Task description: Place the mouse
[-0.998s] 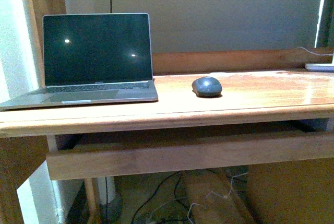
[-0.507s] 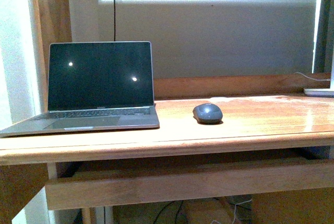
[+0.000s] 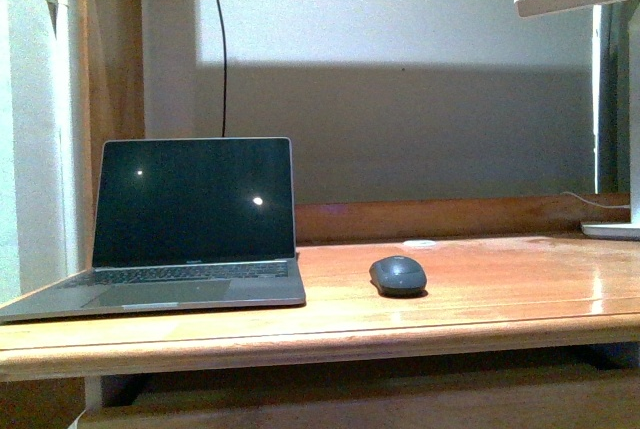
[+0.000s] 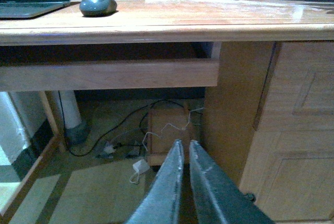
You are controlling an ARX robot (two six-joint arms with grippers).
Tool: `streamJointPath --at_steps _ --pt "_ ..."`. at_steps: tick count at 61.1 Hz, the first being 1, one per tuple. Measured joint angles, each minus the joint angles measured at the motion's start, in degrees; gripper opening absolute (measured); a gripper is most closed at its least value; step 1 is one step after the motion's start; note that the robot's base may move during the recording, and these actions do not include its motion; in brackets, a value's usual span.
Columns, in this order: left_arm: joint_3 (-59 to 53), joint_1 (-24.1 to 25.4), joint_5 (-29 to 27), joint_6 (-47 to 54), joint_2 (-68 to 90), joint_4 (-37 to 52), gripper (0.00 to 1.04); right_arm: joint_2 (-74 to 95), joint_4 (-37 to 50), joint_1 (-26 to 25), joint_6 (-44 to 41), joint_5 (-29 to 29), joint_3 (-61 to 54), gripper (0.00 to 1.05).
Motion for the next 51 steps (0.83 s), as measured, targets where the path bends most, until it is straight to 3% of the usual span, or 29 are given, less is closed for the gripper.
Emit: streamJointPath --at_steps 29,51 --pt "0.0 0.0 0.0 0.0 0.0 0.0 0.97 0.0 0.0 0.0 0.0 0.0 0.0 0.98" --pt "0.0 0.0 0.0 0.0 0.0 0.0 0.97 0.0 0.0 0.0 0.0 0.0 0.0 0.97"
